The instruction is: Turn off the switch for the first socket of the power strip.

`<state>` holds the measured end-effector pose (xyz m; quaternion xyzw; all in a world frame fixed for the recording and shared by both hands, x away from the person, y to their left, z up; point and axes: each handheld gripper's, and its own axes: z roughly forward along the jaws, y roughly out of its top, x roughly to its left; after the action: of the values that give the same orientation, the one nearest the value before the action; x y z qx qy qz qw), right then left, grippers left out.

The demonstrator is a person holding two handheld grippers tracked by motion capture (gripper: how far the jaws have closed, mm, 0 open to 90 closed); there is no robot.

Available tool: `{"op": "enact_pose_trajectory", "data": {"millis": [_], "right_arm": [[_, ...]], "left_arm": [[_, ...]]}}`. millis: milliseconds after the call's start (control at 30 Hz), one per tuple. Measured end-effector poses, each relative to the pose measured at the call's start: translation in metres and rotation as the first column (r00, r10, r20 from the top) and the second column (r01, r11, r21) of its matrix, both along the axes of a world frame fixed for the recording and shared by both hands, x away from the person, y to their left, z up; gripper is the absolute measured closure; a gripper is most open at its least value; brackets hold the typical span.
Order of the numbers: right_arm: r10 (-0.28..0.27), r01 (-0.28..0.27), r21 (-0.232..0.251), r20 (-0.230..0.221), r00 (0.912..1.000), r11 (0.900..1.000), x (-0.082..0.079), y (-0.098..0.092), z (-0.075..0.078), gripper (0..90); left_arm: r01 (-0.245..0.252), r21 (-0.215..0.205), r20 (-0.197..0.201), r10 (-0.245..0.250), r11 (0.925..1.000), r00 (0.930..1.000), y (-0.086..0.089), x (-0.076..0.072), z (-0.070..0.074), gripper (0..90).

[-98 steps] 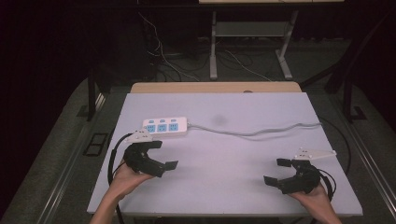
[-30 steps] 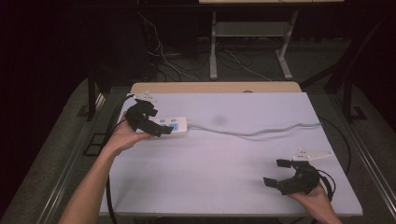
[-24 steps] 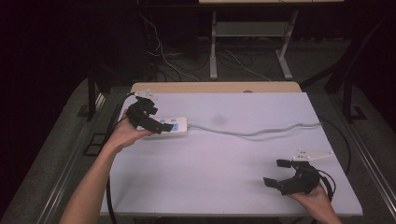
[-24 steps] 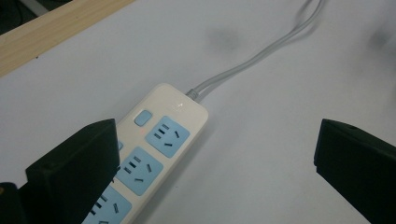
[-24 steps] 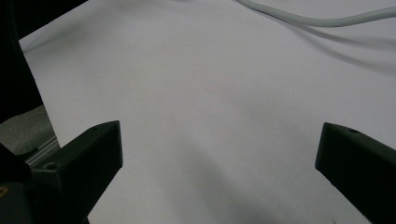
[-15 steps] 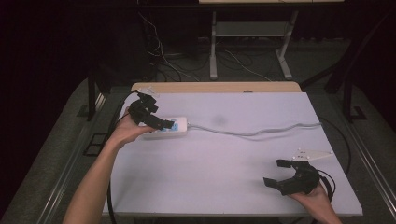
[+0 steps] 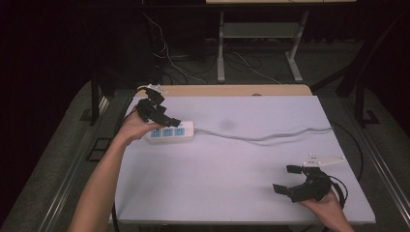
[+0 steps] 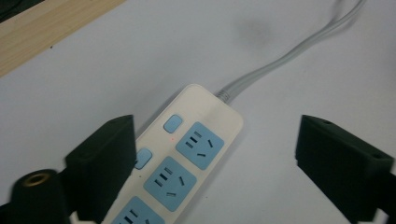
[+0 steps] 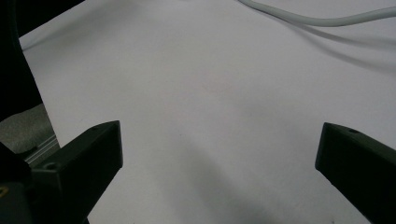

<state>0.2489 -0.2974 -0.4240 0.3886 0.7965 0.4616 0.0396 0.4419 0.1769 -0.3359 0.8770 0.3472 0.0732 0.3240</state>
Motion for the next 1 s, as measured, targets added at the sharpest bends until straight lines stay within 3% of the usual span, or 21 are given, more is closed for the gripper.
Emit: {"op": "enact_pose_trajectory", "data": {"millis": [133,367,600,1000], "right_arm": [[0.004,-0.004,-0.006,0.0,1.0,1.0,0.0,0.001,-0.001,0.5],[0.012,-0.012,-0.014,0.0,0.9999,1.0,0.0,0.003,-0.001,0.5],[0.014,-0.014,-0.012,0.001,0.9999,1.0,-0.001,0.002,-0.001,0.5],[0.013,-0.013,-0.016,-0.002,0.9999,1.0,0.0,0.002,-0.002,0.5]], "left_arm": [[-0.014,0.017,0.01,0.014,0.9998,0.9999,0.0,0.003,-0.003,25.2],[-0.028,0.012,0.012,0.028,0.9995,0.9995,-0.002,0.008,-0.008,51.0],[-0.027,0.002,-0.011,0.027,0.9996,0.9996,-0.006,0.013,-0.014,71.4],[-0.033,-0.018,-0.033,0.032,0.9993,0.9989,-0.012,0.025,-0.029,88.8]]}}
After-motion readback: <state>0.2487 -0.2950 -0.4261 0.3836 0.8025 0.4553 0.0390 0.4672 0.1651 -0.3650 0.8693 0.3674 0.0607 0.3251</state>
